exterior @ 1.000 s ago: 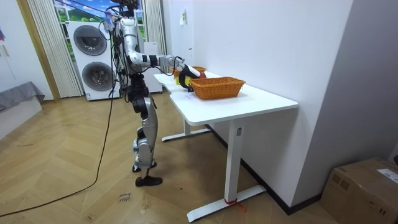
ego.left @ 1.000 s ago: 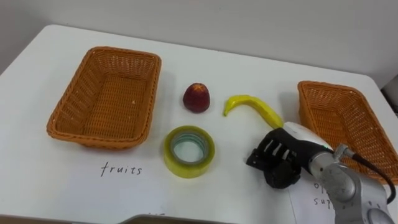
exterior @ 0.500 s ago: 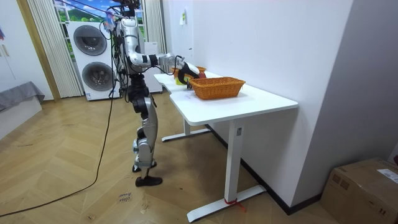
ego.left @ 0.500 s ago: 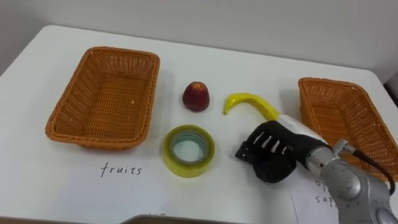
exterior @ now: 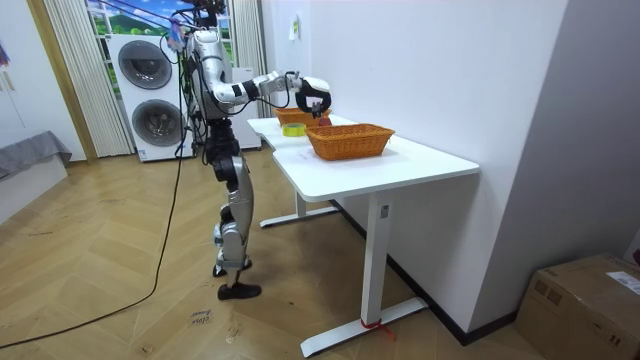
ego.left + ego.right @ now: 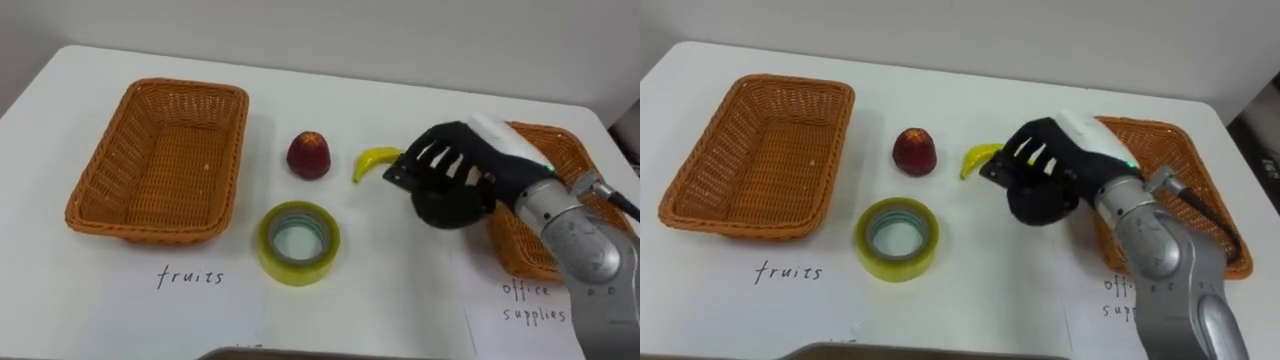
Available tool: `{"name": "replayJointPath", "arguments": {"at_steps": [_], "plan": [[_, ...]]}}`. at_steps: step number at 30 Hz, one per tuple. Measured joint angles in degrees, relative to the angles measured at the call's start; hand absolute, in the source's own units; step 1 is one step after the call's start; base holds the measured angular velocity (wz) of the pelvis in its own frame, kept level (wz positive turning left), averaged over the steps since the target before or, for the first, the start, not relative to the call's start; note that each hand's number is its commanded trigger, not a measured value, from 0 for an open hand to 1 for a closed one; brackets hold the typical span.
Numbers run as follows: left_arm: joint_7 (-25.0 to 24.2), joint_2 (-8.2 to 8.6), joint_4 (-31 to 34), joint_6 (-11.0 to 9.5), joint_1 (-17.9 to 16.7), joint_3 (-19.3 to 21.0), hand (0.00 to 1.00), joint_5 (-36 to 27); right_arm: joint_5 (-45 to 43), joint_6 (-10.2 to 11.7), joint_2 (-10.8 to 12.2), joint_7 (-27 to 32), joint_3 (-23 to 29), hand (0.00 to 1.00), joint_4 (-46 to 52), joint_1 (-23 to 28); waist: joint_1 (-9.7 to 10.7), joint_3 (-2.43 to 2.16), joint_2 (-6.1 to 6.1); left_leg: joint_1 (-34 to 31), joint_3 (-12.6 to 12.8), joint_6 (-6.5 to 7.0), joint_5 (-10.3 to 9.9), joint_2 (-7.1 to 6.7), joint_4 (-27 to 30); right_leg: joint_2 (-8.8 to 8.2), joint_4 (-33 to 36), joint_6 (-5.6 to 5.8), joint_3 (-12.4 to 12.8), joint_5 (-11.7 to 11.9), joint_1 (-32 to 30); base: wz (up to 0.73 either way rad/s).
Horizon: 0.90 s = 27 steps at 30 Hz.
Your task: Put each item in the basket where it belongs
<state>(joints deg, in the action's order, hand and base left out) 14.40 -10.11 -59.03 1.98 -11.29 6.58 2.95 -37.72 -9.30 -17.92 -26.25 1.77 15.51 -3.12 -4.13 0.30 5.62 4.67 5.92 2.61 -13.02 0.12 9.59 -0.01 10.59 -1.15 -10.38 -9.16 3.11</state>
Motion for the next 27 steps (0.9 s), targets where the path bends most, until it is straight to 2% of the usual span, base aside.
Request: {"name": "replayJointPath", "arguments": {"at_steps": [4,9,15,17,20,27], "plan": [[0.0,0.03,-0.5,0.0,-0.1,0.1,0.0,0.0,4.8,0.0,0.0,2.9,1.6,1.0,0.3,-0.2,0.8,0.08,-0.11,0.1,0.0,0.0,0.0,0.01,0.0,-0.01,0.0,0.0,0.1,0.0,0.0,0.0],[-0.1,-0.18,-0.5,0.0,-0.7,1.1,0.0,0.0,6.9,0.1,-0.8,6.5,2.7,1.0,0.3,-0.4,1.0,-0.22,0.61,0.1,0.0,-0.03,0.0,0.03,0.1,0.0,0.0,0.0,0.1,0.0,0.1,0.0],[-0.1,-0.21,-0.6,-0.1,-1.7,1.7,0.0,0.1,6.7,0.6,-1.3,9.2,4.6,1.0,0.3,-1.4,1.3,0.06,1.4,0.1,0.0,-0.04,0.0,0.02,0.3,0.02,0.0,0.0,0.2,0.0,0.2,0.0],[-0.1,-0.21,-0.7,-0.1,-2.4,1.7,0.0,0.1,6.9,1.2,-2.6,10.7,4.7,1.0,0.3,-2.6,2.1,0.21,1.76,0.0,0.0,-0.04,0.0,0.02,0.4,0.0,0.0,0.0,0.1,0.0,0.3,0.04],[-0.1,-0.14,-0.6,-0.1,-2.4,1.7,0.0,0.2,7.8,2.1,-3.4,12.1,6.3,1.0,0.3,-2.7,2.2,0.24,1.82,0.0,0.0,-0.04,0.0,0.02,0.4,-0.01,0.0,0.0,0.1,0.0,0.3,0.0],[-0.1,-0.1,-0.6,0.0,-2.5,2.7,0.0,0.1,8.7,2.2,-3.5,16.6,9.1,1.0,-1.5,-1.8,2.7,0.2,1.73,0.1,0.0,-0.04,0.0,0.06,0.4,-0.01,0.0,0.0,0.2,0.0,0.2,0.0]]}}
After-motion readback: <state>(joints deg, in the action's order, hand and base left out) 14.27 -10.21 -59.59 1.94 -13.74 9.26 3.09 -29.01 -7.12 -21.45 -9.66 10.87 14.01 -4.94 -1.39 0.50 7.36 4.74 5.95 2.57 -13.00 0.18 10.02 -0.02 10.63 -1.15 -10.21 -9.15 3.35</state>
